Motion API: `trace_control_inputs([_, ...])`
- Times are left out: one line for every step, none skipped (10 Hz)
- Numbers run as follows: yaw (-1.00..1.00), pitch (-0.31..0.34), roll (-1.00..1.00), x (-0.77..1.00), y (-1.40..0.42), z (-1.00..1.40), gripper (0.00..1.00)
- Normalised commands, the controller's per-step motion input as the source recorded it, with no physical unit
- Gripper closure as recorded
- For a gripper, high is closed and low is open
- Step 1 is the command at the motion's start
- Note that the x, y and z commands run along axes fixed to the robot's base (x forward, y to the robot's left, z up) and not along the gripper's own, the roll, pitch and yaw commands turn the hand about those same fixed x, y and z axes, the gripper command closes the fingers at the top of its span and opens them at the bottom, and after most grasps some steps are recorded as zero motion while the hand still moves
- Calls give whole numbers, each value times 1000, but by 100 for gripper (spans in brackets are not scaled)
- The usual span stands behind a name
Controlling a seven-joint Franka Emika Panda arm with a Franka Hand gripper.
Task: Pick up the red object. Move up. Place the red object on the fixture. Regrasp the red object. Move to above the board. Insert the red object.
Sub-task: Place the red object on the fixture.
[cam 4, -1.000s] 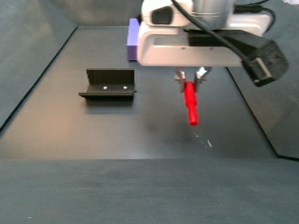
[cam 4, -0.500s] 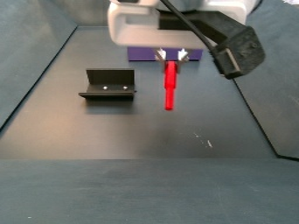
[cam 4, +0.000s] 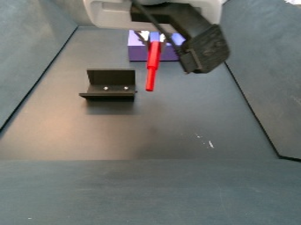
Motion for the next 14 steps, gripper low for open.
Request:
trace_control_inputs([-23, 137, -537, 1000, -231, 11, 100])
trace_control_inputs([-49, 140, -574, 1000, -229, 54, 100])
trace_control_inputs([-154, 117, -683, 949, -191, 134, 100])
trace_control_inputs([-134, 120, -666, 969, -194, 120, 100])
trace_control_inputs([-126, 140, -611, 960, -186, 74, 100])
trace_control_inputs([54, 43, 14, 3, -17, 0, 100])
trace_control_inputs([0, 0, 6, 51, -206, -37, 100])
trace_control_inputs([0, 0, 0, 980, -186, -77, 100])
trace_control_inputs([0, 0, -97, 1000, -191, -66, 100])
trace_control_inputs([0, 0, -131, 1000, -209, -66, 100])
trace_control_inputs([0, 0, -120, 1000, -209, -69, 100])
trace_control_inputs([0, 0, -117, 1000, -180, -80, 100])
trace_control_inputs([0, 0, -140, 1000, -146, -111, 100])
trace_control_inputs([0, 0, -160, 1000, -69, -189, 100])
